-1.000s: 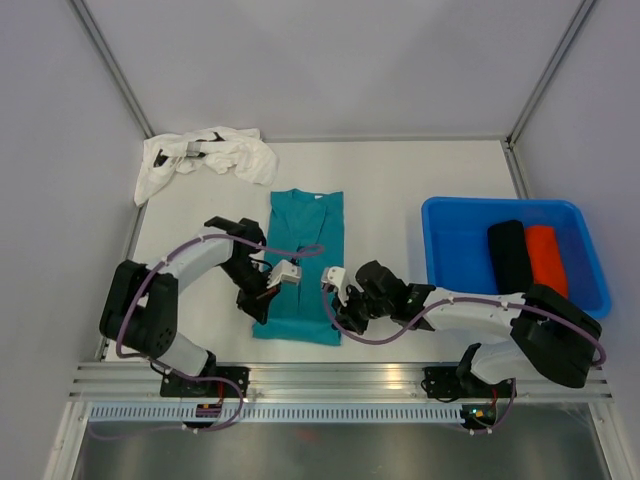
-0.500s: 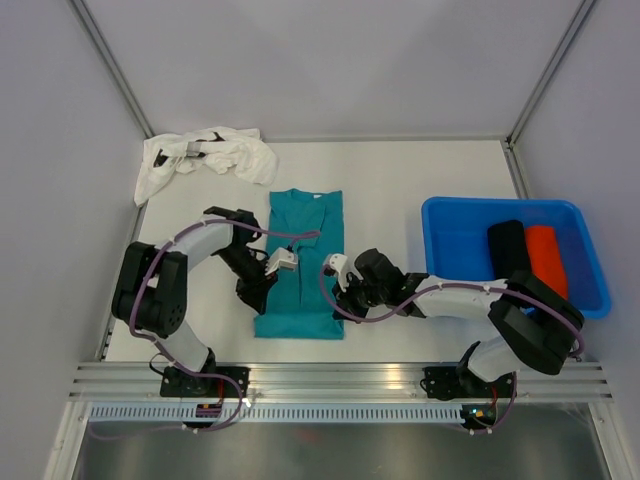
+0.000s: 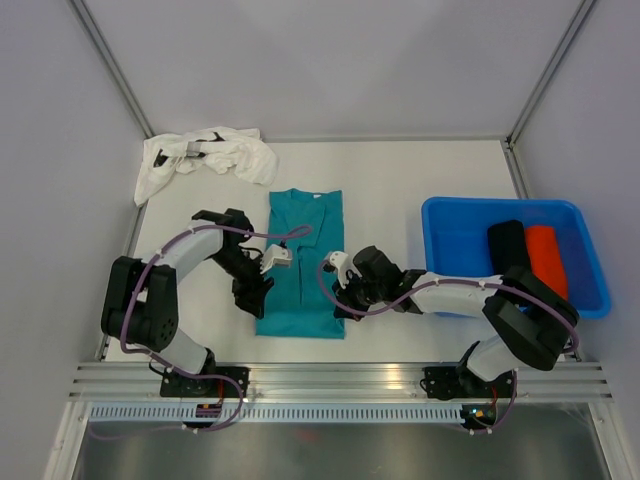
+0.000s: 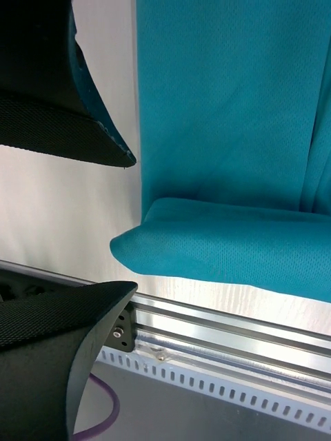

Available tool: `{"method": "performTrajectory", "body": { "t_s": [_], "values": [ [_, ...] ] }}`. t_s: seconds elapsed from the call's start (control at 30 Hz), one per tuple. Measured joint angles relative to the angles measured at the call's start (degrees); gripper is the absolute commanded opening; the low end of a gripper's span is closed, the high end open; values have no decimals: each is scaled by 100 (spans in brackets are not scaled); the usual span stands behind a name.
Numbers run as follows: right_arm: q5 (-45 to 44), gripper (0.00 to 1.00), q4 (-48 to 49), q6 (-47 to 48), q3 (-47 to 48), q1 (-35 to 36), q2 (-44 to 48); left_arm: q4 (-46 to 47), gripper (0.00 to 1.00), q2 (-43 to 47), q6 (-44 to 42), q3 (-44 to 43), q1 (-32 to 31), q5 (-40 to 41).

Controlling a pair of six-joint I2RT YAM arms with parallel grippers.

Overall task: Roll the t-shirts
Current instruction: Roll the tshirt

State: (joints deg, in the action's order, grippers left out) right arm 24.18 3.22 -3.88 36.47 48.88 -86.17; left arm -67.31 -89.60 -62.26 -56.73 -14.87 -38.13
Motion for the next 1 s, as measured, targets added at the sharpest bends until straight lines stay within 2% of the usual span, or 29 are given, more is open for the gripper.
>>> {"method": "performTrajectory", "body": {
  "t_s": [0.07,0.17,0.3,0.4,0.57,0.77,0.83,1.0],
  "values": [
    [-9,0,-28,0,28,-4,-33,63,73,0,90,96,-7,-46],
    [-11,0,-37,0,33,-4,-39,402,68,0,361,229,-39,15],
    [-50,0,-46,0,33,-4,-70,879,27,-114,739,286,-63,61],
    [-103,0,-63,-2,33,-4,-87,1058,13,-249,857,286,-63,66],
    [-192,0,-66,-61,33,-48,-87,1088,11,-396,870,286,-63,63],
    [-289,0,-66,-192,33,-79,-87,1029,25,-411,914,133,-57,66],
    [-321,0,-66,-258,35,-79,-87,1012,27,-396,1036,-101,-55,59],
    [-417,0,-87,-450,44,-79,-87,1180,29,378,1362,-535,-122,48]
  ]
}}
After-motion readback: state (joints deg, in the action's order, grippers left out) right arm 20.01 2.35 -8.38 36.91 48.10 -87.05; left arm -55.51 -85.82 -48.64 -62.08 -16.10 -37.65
